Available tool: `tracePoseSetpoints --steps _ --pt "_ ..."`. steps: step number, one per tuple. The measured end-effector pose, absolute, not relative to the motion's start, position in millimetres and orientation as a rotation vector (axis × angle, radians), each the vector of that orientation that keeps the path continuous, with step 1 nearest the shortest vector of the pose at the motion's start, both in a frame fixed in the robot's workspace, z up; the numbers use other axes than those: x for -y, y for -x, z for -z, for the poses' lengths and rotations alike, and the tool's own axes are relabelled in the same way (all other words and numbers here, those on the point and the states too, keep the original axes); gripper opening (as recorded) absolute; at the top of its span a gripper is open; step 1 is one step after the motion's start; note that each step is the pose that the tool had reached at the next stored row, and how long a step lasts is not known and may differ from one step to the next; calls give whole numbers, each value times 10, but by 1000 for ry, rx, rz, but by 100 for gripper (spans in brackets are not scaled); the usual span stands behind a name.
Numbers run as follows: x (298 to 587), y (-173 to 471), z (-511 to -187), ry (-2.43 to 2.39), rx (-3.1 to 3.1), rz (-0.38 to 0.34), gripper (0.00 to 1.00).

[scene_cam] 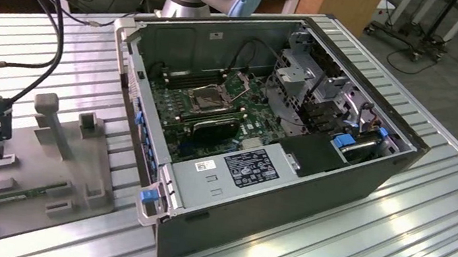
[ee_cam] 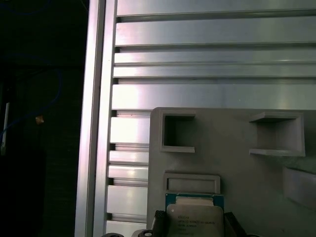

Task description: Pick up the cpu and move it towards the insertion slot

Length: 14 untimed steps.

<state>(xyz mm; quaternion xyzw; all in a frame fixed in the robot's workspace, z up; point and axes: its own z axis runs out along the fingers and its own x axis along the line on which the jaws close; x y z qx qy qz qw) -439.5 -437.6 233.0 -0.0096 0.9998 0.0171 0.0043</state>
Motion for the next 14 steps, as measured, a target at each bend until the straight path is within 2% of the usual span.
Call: tracePoseSetpoints --steps 14 --pt "4376 4395 -2382 30 -3132 -54 54"
